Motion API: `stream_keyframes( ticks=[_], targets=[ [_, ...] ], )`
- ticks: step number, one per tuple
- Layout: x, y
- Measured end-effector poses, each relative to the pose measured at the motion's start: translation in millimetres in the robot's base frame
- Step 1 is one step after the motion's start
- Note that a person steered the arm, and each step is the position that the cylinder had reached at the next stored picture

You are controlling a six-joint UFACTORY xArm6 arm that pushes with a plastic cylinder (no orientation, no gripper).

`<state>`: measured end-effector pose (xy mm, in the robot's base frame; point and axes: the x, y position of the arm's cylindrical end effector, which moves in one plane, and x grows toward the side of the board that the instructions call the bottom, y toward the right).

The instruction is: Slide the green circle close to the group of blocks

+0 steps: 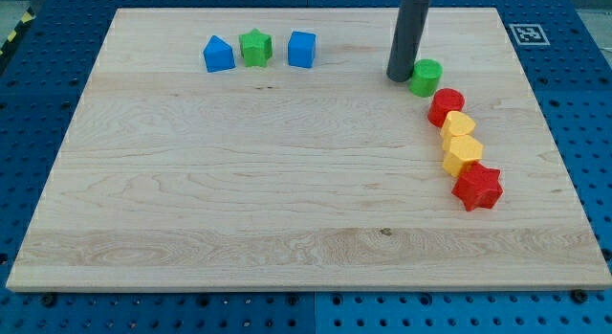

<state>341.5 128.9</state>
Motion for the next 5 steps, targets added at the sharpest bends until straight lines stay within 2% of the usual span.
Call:
stream_keyframes(
  ticks=[2,3,5],
  targets=[
    [-1.3,7.4],
    [-26.1,-7.3],
    [-35.6,37.5]
  ],
)
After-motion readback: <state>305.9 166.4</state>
